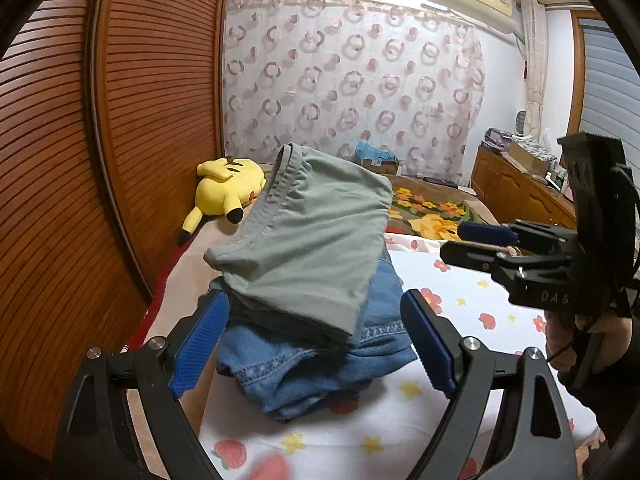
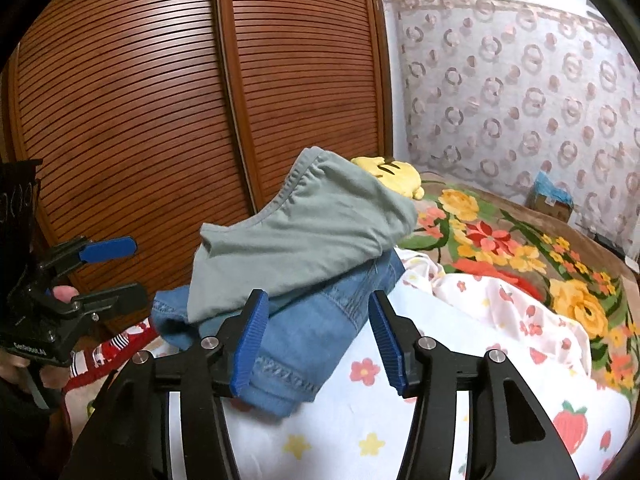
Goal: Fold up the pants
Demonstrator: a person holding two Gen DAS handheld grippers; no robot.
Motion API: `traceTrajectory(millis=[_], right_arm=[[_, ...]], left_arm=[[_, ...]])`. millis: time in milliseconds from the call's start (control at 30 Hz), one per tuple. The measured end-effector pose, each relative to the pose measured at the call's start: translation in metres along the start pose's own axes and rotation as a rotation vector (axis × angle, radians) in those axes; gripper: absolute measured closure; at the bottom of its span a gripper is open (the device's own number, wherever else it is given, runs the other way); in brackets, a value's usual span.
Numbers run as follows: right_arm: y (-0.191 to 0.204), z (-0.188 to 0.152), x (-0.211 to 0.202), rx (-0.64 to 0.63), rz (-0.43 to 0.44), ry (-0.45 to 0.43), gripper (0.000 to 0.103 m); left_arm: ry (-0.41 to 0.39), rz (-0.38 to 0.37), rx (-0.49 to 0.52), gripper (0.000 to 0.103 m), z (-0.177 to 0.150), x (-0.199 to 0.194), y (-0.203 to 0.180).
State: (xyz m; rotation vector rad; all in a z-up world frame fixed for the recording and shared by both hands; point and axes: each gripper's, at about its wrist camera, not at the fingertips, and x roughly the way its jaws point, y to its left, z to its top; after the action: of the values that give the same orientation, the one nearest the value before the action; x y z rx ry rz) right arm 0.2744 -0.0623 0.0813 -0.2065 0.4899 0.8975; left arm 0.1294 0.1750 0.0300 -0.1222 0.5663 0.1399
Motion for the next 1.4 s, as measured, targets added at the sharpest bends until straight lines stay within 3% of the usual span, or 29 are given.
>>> traceTrajectory(millis=[367, 633, 1033, 1400], right_arm=[[0.005, -0.022, -0.029, 0.033, -0.052, -0.014, 0.045], [0.013, -0.045, -0.060, 0.056, -0.096, -0.036, 0.045], [0.027, -0.077, -0.113, 0.101, -0.233, -0.082, 0.034], [0.060, -0.103, -0.148, 0.151, -0.319, -0.123, 0.034]], left_arm=[[-0.012, -0.023, 0.025, 0.015, -0.013, -0.013, -0.022], [-0.034, -0.088, 0.063, 0.015, -0.018, -0.025, -0.052], [-0.046, -0.167, 0.130, 0.015, -0.029, -0.041, -0.097], [-0.030, -0.204, 0.156, 0.015, -0.047, -0.054, -0.124]])
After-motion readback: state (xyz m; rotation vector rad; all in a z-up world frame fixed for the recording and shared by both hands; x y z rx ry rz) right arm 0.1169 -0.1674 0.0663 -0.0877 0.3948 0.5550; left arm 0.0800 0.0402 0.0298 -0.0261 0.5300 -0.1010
